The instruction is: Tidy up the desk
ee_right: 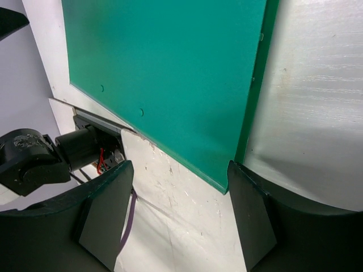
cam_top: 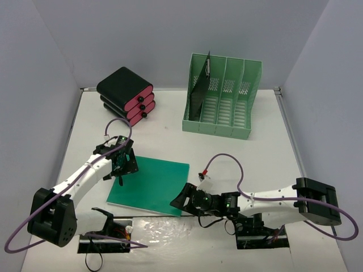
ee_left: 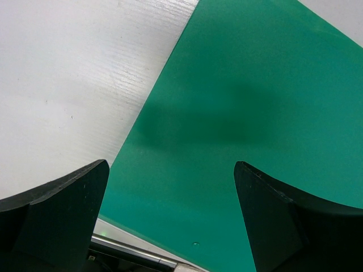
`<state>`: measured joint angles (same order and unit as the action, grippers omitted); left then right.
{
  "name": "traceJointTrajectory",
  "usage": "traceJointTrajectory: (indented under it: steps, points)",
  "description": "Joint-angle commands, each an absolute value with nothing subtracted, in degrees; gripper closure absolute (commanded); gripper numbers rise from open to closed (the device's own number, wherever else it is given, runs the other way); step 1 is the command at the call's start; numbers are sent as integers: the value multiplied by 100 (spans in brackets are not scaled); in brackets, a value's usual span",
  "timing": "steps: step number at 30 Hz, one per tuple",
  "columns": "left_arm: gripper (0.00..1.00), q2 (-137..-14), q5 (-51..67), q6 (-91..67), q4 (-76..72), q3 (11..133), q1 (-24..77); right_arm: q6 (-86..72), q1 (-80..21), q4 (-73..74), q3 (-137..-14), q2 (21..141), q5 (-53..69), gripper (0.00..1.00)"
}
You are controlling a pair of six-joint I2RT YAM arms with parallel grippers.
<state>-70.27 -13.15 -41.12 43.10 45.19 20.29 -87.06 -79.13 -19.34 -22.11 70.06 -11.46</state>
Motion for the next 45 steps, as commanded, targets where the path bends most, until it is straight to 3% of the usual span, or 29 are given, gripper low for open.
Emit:
traceJointTrajectory:
  steps: [1, 23, 32, 38, 40, 45]
  points:
    - [9, -7058, -1408, -4166, 4210, 4720, 2057, -8833, -7937, -1954, -2253, 6921, -1453, 36]
    - [9, -7115, -1401, -4078, 4192, 4733, 2065, -8842, -7937, -2820, -2114, 7663, -1244, 36]
    - [9, -7118, -1380, -4061, 4166, 4686, 2064, -8840, -7937, -3457, -2065, 8175, -1093, 41]
    - [9, -7135, -1365, -4052, 4141, 4649, 2065, -8884, -7937, -3810, -2014, 8507, -1023, 57]
    - [9, -7137, -1362, -4052, 4139, 4642, 2057, -8894, -7945, -3905, -1996, 8598, -1001, 72]
    - [9, -7086, -1402, -4001, 4157, 4711, 2065, -8845, -7937, -3920, -2065, 8684, -976, 99]
